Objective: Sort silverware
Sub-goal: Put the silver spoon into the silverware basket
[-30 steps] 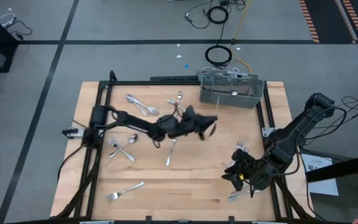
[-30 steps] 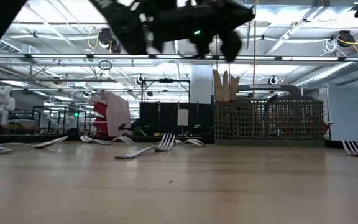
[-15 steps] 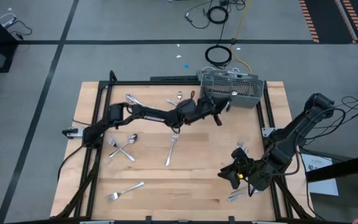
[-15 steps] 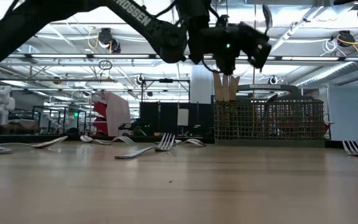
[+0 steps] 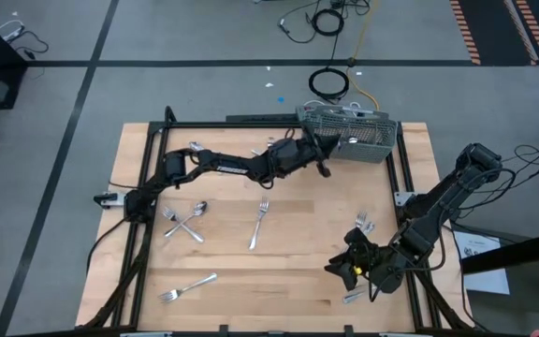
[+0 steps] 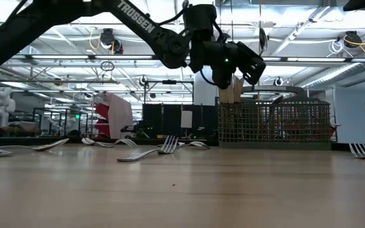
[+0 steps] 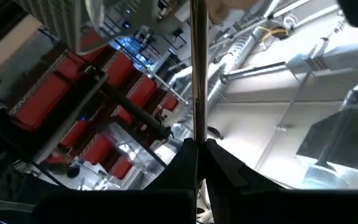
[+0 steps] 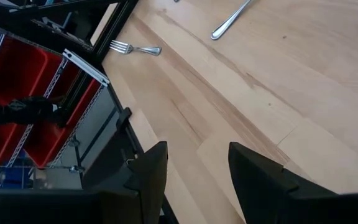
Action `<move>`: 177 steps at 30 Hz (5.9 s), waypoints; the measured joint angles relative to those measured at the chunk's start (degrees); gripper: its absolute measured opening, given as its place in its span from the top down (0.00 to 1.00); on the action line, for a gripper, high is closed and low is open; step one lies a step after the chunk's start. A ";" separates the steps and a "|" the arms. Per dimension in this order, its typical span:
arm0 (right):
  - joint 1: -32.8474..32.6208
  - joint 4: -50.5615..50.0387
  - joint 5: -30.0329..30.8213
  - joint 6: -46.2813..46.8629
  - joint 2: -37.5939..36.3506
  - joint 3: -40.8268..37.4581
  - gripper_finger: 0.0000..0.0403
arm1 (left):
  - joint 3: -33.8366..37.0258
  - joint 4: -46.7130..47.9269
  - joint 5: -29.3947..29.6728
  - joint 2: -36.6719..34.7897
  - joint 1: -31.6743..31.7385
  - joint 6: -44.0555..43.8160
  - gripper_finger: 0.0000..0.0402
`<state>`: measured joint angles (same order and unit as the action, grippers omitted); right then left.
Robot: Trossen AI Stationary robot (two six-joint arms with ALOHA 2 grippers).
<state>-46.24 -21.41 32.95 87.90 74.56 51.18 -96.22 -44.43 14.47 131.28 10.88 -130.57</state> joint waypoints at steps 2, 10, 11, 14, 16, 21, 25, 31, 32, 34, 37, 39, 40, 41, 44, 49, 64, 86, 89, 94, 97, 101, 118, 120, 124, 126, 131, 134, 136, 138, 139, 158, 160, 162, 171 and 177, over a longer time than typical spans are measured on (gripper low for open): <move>0.00 0.42 0.00 0.15 0.00 0.00 0.60 | -0.20 1.38 0.13 -0.02 -0.02 -0.62 0.96; 0.00 0.73 -0.13 0.48 -0.02 0.00 0.60 | -2.64 4.56 0.60 -0.07 0.15 3.17 0.96; 0.00 0.78 -0.13 0.46 -0.02 0.01 0.60 | -2.74 5.07 0.75 -0.07 0.21 3.22 0.96; 0.00 1.18 -0.18 0.02 -0.02 0.01 0.60 | -2.82 4.94 0.80 -0.07 0.35 3.59 0.96; 0.00 1.31 -0.17 -0.38 -0.02 0.02 0.60 | -2.85 4.82 0.81 -0.07 0.47 3.85 0.96; 0.00 1.33 -0.12 -1.11 -0.02 0.02 0.60 | -2.85 3.78 0.80 -0.07 0.48 6.16 0.96; 0.00 1.46 -0.04 -2.01 -0.04 0.02 0.60 | -2.88 1.28 0.79 -0.06 0.26 6.46 0.96; 0.00 1.48 -0.04 -2.23 -0.04 0.02 0.60 | -2.89 2.30 -3.17 -0.09 0.86 1.07 0.96; 0.00 1.48 -0.04 -2.35 -0.04 0.01 0.60 | -2.89 2.70 -3.78 -0.09 1.00 -0.14 0.96; 0.00 1.48 -0.03 -2.95 -0.04 0.00 0.60 | -2.89 3.32 -4.56 -0.09 1.21 -0.68 0.96; 0.00 1.48 0.00 -3.65 -0.04 0.00 0.60 | -2.87 3.16 -6.00 -0.04 1.44 3.05 0.96; 0.00 1.48 0.00 -3.95 -0.04 0.00 0.60 | -2.89 2.69 -6.77 -0.04 1.49 4.79 0.96; 0.00 1.48 0.01 -4.26 -0.04 0.02 0.60 | -2.89 2.71 -6.77 -0.04 1.47 4.80 0.96; 0.00 1.48 0.03 -4.59 -0.04 0.02 0.60 | -2.89 2.71 -6.77 -0.04 1.48 4.82 0.96; 0.00 1.46 0.11 -6.08 -0.04 0.00 0.60 | -2.87 2.01 -6.45 -0.04 1.46 5.13 0.96; 0.00 1.47 0.47 -7.03 -0.04 0.01 0.60 | -2.87 2.68 -6.55 -0.04 1.47 4.97 0.96; 0.00 1.72 0.48 -8.30 -0.04 0.00 0.60 | -2.85 7.23 -7.20 -0.06 1.64 -8.56 0.95; 0.00 4.13 0.20 -9.53 -0.07 0.02 0.60 | -2.80 14.55 -6.16 -0.04 2.85 -8.61 0.80; 0.00 4.14 0.10 -9.53 -0.07 0.02 0.60 | -2.80 14.36 -5.40 -0.04 2.95 -8.63 0.80; 0.00 4.59 0.02 -9.53 -0.07 0.02 0.60 | -2.80 14.41 -5.09 -0.04 3.41 -8.65 0.80; 0.00 4.92 0.02 -9.53 -0.07 0.00 0.60 | -2.80 13.03 -4.97 -0.04 3.45 -8.67 0.79; 0.00 4.91 0.00 -9.53 -0.07 0.02 0.60 | -2.87 9.33 -4.74 -0.09 3.39 -8.65 0.79; 0.00 4.89 -2.27 -9.71 -0.07 0.02 0.60 | -3.08 -19.26 -1.88 -0.09 2.99 25.76 0.79; 0.00 4.87 -3.05 -9.73 -0.07 0.02 0.60 | -4.11 -21.56 -1.89 -0.09 2.69 28.85 0.79; 0.00 4.87 -3.08 -9.71 -0.07 0.02 0.60 | -8.12 -24.02 -2.71 -0.09 1.00 37.47 0.79; 0.00 4.87 -3.08 -9.71 -0.07 0.02 0.60 | -10.54 -23.83 -4.02 -0.09 0.22 44.58 0.79; 0.00 5.21 -3.07 -9.62 -0.07 0.01 0.60 | -16.47 -20.06 -14.29 -0.09 -0.79 65.29 0.79; 0.00 6.43 -3.06 -9.71 -0.07 0.02 0.60 | -21.69 -6.00 -26.17 -0.32 -0.77 76.85 0.79; -0.05 6.90 -3.06 -9.57 -0.07 0.02 0.60 | -25.80 10.15 -31.78 -0.47 -0.56 85.62 0.79; -0.53 6.89 -3.02 -9.17 -0.07 0.02 0.60 | -30.23 27.91 -32.83 -0.52 -0.18 95.06 0.79; -0.80 7.07 -2.99 -9.09 -0.07 0.01 0.60 | -32.55 35.86 -32.85 -0.52 0.06 100.71 0.79; -4.39 8.43 1.88 -4.15 -0.02 0.01 0.60 | -38.48 71.40 -7.45 4.83 -0.28 174.28 0.68; -4.39 8.73 1.86 -4.12 -0.02 0.02 0.60 | -38.52 71.02 -7.40 6.56 0.27 174.57 0.68; -4.31 8.70 1.81 -4.34 -0.02 0.00 0.60 | -38.47 69.46 -6.83 8.76 0.54 174.45 0.67; -2.43 8.79 1.30 -4.21 -0.02 0.01 0.60 | -38.79 56.71 -2.73 12.75 -0.01 173.04 0.67; -2.45 9.22 1.19 -1.70 -0.02 0.02 0.60 | -38.82 53.62 -4.65 12.61 0.37 178.46 0.67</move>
<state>-48.69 -12.18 34.14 86.20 74.54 51.20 -135.04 9.19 9.82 143.90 11.25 47.89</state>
